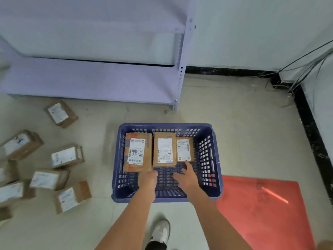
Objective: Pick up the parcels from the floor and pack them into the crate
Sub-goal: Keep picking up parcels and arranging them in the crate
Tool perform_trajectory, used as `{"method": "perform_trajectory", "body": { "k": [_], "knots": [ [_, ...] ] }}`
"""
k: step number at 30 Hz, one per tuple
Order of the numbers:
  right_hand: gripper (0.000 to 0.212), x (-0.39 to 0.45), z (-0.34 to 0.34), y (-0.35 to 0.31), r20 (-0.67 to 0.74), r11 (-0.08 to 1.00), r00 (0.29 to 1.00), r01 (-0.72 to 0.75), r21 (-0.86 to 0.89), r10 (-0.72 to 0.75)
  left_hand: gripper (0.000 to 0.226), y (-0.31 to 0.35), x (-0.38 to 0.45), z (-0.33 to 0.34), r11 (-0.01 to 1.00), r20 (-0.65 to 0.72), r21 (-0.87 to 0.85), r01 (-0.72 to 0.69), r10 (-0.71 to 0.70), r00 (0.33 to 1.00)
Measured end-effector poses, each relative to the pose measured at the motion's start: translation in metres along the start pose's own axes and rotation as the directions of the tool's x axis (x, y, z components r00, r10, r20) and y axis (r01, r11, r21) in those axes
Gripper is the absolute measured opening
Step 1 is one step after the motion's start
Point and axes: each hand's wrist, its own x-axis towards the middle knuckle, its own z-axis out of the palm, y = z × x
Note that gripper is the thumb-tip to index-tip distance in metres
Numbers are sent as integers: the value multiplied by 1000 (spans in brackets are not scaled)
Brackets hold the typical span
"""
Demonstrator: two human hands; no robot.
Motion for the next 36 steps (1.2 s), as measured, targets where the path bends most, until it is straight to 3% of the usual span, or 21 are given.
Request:
{"method": "perform_trajectory", "body": {
  "k": [2,6,10,14,23,29,36],
  "knots": [
    [78,-32,18,-12,17,999,1000,25,-26,-24,18,13,-21,-33,994,-38,57,-91,94,995],
    [81,-75,61,-30,71,988,991,117,-98,-111,36,23,-44,-105,960,-79,144,-241,254,964],
    [67,-94,125,-43,155,944,958,270,-190,-243,47,17,-33,-188,964,-120,162,-213,233,965],
    [86,-106,213,-54,194,969,965,206,-140,-177,54,6,-2,-291,980,-141,102,-170,183,973],
    [85,-116,416,-37,235,977,962,170,-129,-137,48,-23,97,-506,979,-255,136,-149,180,950],
    [84,-74,494,3,183,980,983,64,-186,-30,54,-63,172,-548,988,-149,136,-69,89,985],
    [83,-21,525,54,123,943,989,-32,-332,77,53,-111,245,-525,992,-39,119,36,-31,999]
  ]
}}
